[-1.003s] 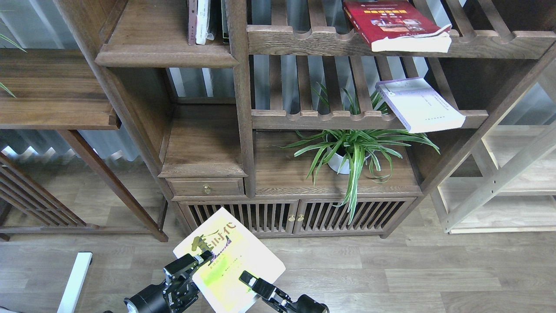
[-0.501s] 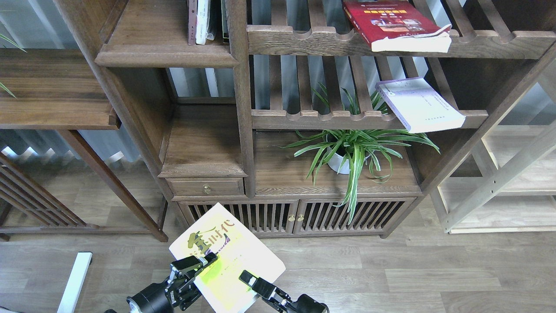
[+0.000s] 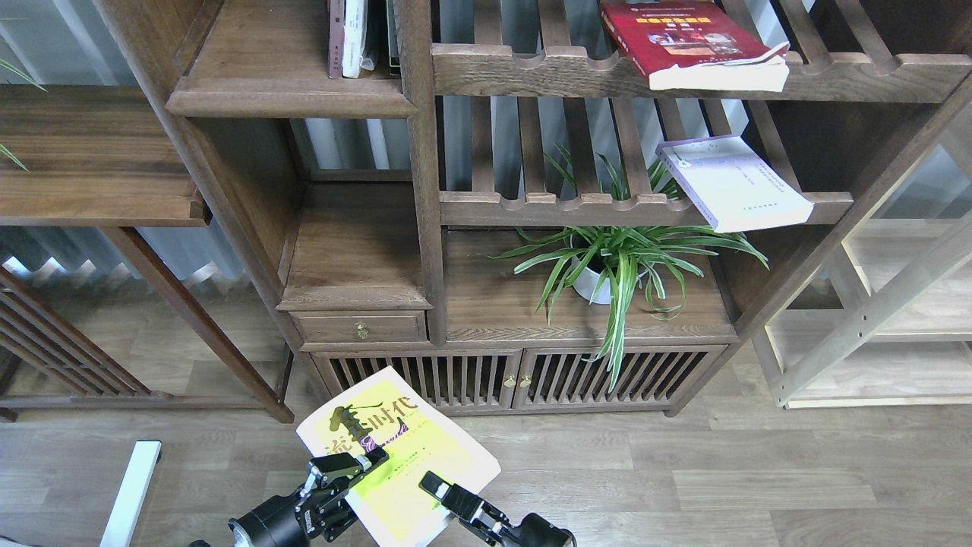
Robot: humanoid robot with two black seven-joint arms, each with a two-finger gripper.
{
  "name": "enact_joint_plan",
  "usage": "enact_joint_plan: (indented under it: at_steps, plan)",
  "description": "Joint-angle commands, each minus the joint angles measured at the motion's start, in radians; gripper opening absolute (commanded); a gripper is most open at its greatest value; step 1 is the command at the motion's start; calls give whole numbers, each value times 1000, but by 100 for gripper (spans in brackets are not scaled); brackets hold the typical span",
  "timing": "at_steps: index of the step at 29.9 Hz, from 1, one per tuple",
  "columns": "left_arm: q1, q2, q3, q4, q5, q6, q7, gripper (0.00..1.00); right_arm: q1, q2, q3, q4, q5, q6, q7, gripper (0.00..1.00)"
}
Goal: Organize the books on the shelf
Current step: 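Lower the yellow book and pass it to the left gripper, then lift the yellow book with the left gripper up toward the top shelf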
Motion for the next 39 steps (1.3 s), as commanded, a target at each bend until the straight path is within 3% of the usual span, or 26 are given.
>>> enact_joint_plan:
  at_steps: [1,7,9,14,19,23,25,33,39]
  plan:
    - [2,2,-1,0,-6,0,0,4,-2,0,1,-1,-2,0,1,6]
    - [6,11,-1,-3,-8,0,0,2,2,0,9,-6,-2,0,3,10]
    - [6,14,-3,-4,-6,0,0,2,3,0,12,-11,-2,0,1,18]
    - [6,22,-5,-6,-8,0,0,2,6,0,18,-12,-5,0,1,56]
    - [6,34,-6,-9,-6,0,0,2,6,0,35,-12,-12,0,0,75]
    - [3,48,-5,-9,3,0,-15,2,8,0,46,-43,-14,0,-2,97]
    - [2,63,-5,-10,10,0,-61,2,8,0,89,-89,-9,0,0,99]
    - [-29,105,-38,-17,111,0,-167,2,24,-8,261,-320,-3,0,1,99]
    - [-64,106,-84,-12,279,0,-265,3,37,-5,307,-353,-2,0,3,99]
